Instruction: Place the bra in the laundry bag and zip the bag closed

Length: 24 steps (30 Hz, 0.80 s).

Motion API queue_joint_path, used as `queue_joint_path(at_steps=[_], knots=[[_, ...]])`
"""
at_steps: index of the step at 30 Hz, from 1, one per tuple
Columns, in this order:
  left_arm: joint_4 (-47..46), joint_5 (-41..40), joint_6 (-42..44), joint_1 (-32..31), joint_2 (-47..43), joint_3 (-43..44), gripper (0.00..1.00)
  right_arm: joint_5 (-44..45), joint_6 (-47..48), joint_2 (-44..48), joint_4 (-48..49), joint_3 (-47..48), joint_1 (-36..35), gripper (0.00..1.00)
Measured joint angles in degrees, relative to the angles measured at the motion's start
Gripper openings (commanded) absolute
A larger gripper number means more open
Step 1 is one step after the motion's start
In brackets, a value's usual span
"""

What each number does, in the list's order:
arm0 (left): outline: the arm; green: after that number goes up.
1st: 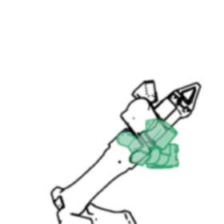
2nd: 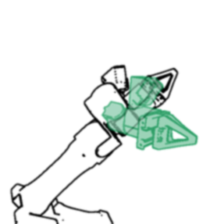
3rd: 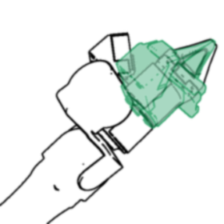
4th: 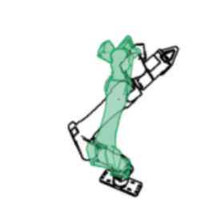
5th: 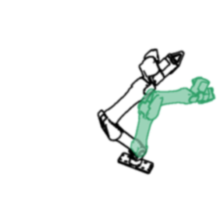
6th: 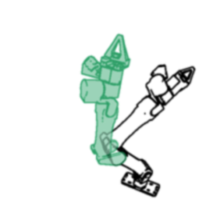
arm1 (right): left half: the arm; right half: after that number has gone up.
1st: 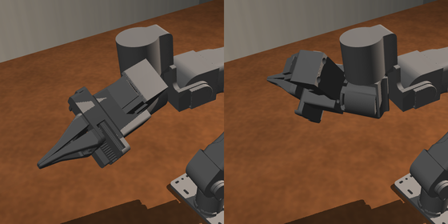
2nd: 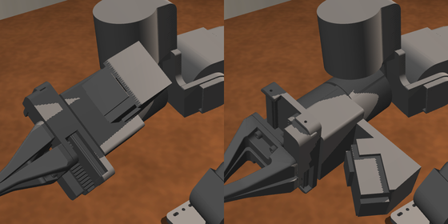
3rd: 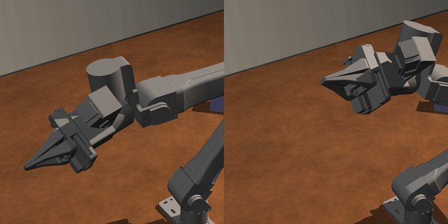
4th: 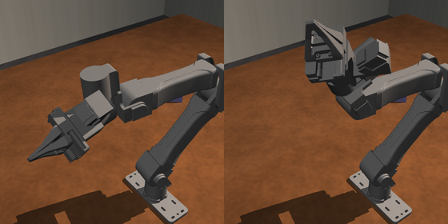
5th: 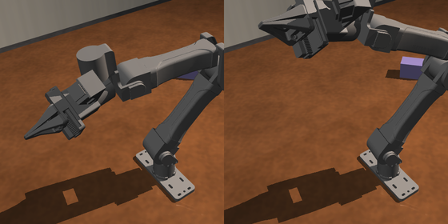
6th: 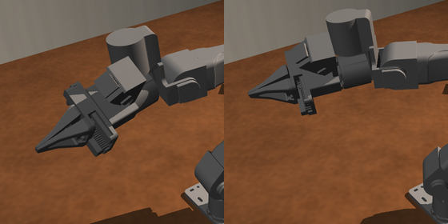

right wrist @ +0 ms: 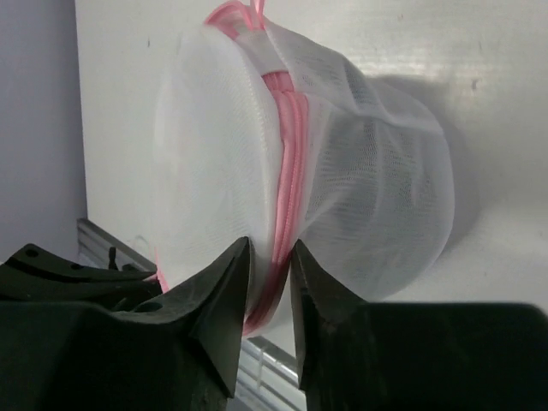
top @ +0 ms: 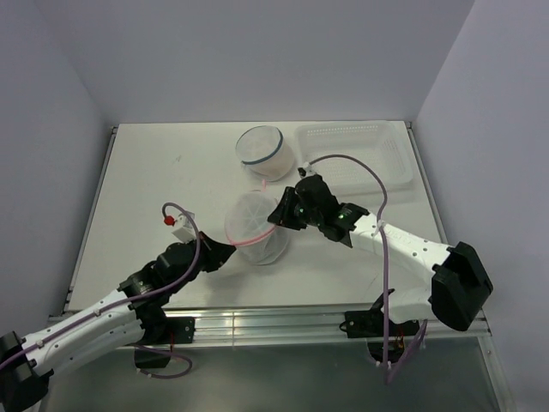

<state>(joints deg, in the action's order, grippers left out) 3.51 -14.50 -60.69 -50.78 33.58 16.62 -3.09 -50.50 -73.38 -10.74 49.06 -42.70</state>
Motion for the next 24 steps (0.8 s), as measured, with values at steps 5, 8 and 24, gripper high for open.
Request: queue_joint_path(at_steps=[5, 8, 24], knots=[[0.1, 0.0, 1.5, -1.6, 1.0, 0.0, 0.00, -0.3, 4.8, -4.5, -2.4, 7.3, -0.7, 0.57], [-2.6, -0.3, 2.4, -4.8, 3.7, 0.1, 0.00, 1.0, 6.5, -5.3, -5.4, 11.5, -1.8, 0.62], [-19.2, 0.2, 7.5, -13.2, 30.0, 11.8, 0.00, 4.7, 1.6, 11.5, -10.2, -0.8, -7.6, 0.63]])
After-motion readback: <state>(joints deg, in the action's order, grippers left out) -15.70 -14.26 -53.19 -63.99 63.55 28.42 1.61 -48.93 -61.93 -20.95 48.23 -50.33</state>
